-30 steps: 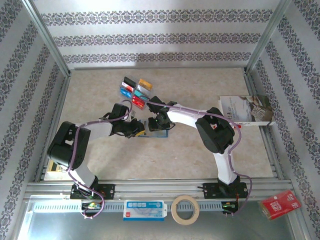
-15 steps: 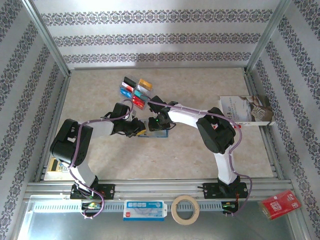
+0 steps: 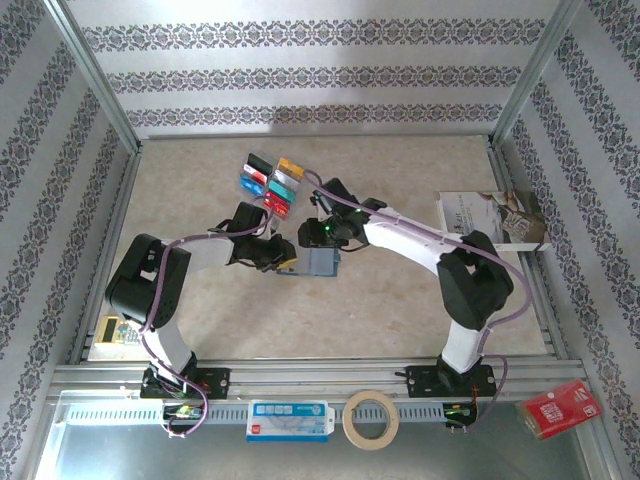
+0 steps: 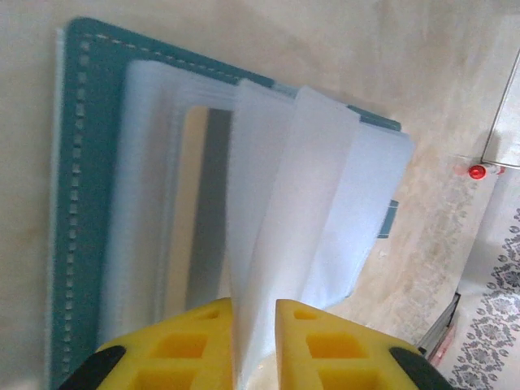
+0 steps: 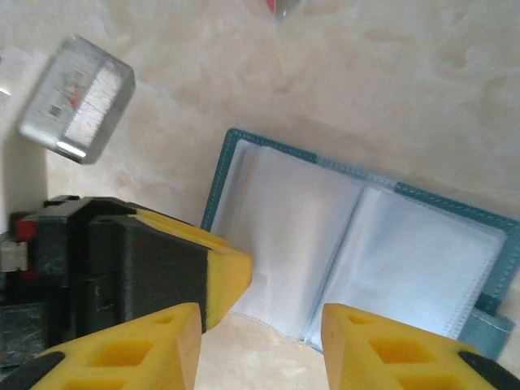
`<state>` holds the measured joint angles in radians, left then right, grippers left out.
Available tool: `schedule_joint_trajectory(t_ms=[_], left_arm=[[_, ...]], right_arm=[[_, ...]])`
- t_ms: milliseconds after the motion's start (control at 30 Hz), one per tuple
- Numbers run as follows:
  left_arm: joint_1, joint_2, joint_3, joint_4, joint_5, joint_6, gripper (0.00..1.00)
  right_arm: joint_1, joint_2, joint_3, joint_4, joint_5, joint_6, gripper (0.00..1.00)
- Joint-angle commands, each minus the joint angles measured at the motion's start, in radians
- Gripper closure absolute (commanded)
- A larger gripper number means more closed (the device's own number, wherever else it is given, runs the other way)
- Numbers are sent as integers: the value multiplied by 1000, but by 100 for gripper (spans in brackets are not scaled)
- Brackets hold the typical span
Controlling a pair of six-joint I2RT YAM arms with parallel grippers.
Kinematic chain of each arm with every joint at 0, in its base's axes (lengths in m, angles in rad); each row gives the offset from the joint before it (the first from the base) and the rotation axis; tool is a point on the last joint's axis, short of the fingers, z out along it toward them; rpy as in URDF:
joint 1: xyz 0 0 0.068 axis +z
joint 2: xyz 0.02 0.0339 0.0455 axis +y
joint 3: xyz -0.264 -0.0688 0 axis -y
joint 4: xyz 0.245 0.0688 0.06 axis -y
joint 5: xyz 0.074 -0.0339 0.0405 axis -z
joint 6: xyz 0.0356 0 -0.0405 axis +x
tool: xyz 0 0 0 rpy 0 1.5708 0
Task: Take the credit cards out of the card holder
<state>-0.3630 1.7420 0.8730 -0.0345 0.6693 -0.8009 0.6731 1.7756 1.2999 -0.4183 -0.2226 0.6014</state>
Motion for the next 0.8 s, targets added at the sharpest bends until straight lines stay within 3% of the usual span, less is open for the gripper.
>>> schedule_joint_trajectory(t_ms=[0, 300, 467, 767], left_arm=[[-25, -23, 43, -23, -19, 8, 75], [-101, 62, 151, 65, -26, -37, 66], [-132, 125, 199, 62, -26, -37, 61], [-138, 147, 197, 83, -62, -68, 57]], right_arm=[[-22, -55, -66, 58, 61, 48, 54], [-69, -195, -194, 112, 177, 124, 47], [-98, -259, -265, 167, 212, 165, 38], [-109, -259, -280, 182, 199, 187, 35]])
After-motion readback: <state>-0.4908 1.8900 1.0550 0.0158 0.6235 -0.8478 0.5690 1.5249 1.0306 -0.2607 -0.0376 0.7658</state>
